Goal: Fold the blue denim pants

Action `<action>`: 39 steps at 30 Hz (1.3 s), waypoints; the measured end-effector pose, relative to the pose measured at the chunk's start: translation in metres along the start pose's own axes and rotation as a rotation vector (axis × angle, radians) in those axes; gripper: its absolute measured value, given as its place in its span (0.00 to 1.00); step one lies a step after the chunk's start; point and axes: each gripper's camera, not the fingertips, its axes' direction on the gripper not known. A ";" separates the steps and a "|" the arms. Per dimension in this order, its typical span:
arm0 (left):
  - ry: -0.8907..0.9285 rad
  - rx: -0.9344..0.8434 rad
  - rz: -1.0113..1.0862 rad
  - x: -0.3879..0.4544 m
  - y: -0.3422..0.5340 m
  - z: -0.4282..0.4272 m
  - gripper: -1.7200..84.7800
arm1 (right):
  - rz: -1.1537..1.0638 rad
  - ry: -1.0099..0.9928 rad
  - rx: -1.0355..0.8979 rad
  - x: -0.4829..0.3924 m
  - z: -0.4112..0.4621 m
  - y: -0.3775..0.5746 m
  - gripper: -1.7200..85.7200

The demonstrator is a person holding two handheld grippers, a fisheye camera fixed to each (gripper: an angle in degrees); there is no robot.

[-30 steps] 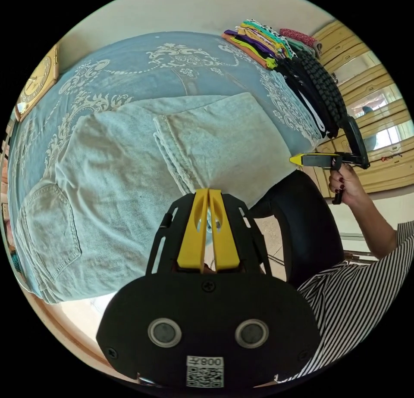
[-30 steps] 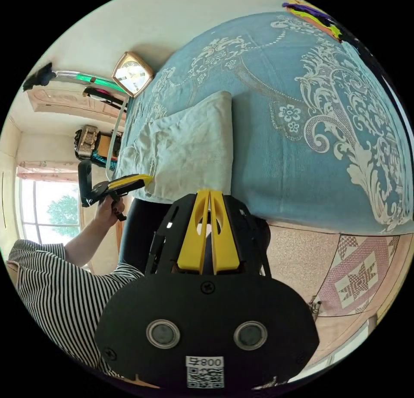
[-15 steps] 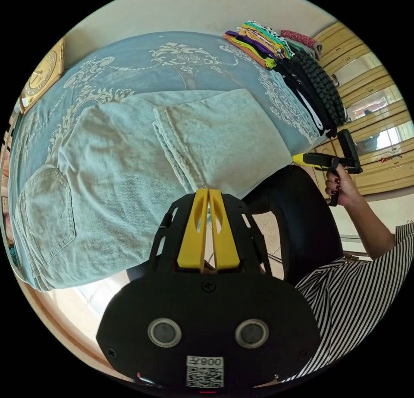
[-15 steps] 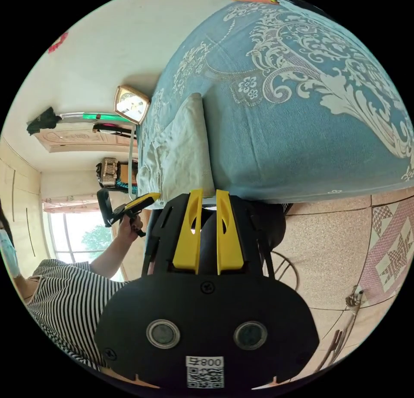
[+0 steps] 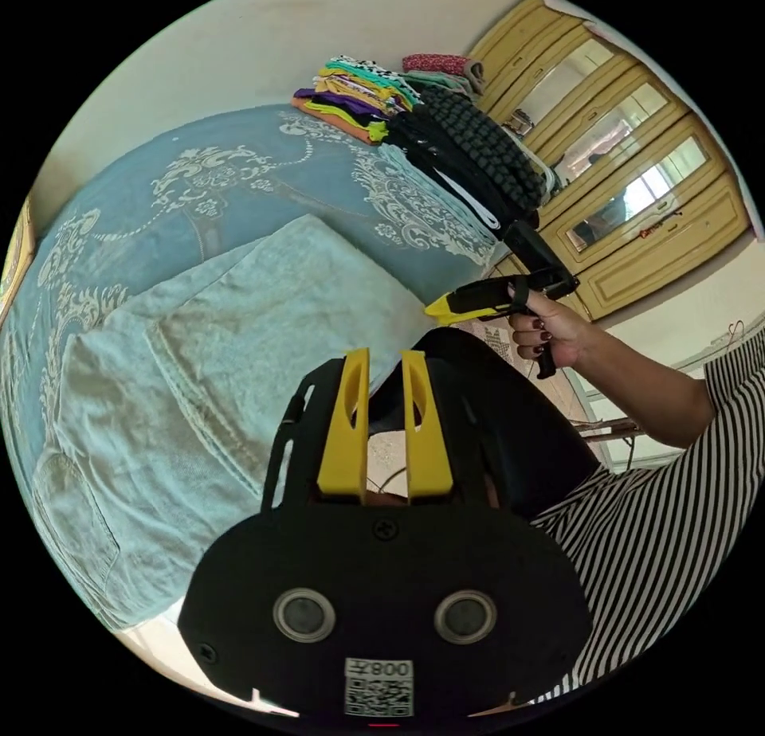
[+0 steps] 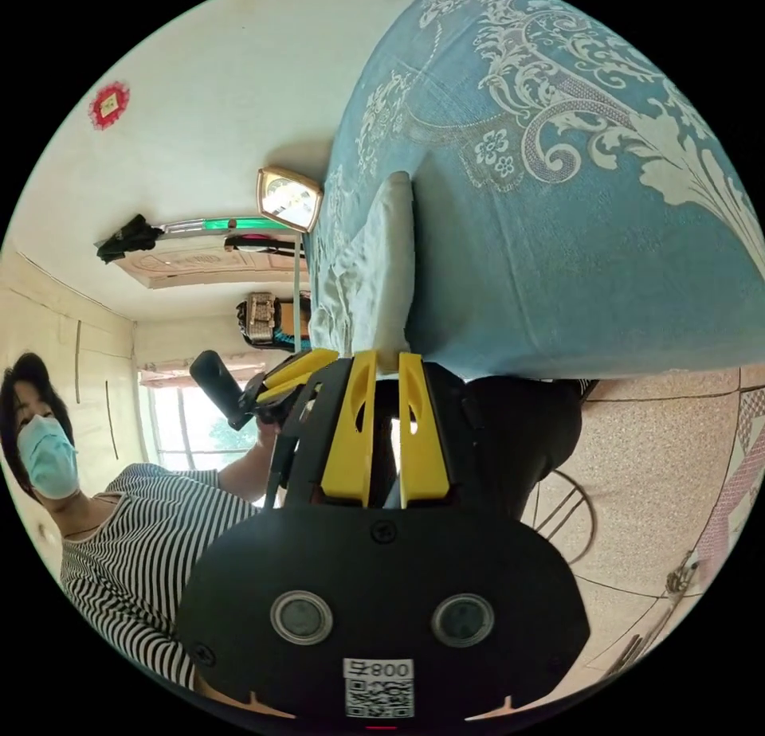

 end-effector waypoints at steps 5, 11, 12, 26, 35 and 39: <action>-0.097 0.005 0.149 0.047 -0.020 0.005 0.15 | -0.101 -0.077 -0.014 -0.033 -0.001 -0.006 0.06; -0.299 0.009 0.125 0.072 -0.023 0.010 0.10 | -0.173 -0.038 -0.080 -0.059 0.007 -0.025 0.05; -0.280 0.020 0.110 0.071 -0.021 0.008 0.09 | -0.178 -0.041 -0.080 -0.059 0.003 -0.029 0.04; -0.253 0.041 0.109 0.068 0.015 0.030 0.08 | -0.009 0.029 0.001 -0.033 0.003 -0.170 0.14; -0.243 0.044 0.133 0.058 0.046 0.064 0.07 | 0.009 -0.031 -0.050 -0.063 0.014 -0.201 0.08; -0.195 0.112 0.171 0.061 0.060 0.072 0.06 | -0.089 0.003 -0.034 -0.109 -0.013 -0.197 0.07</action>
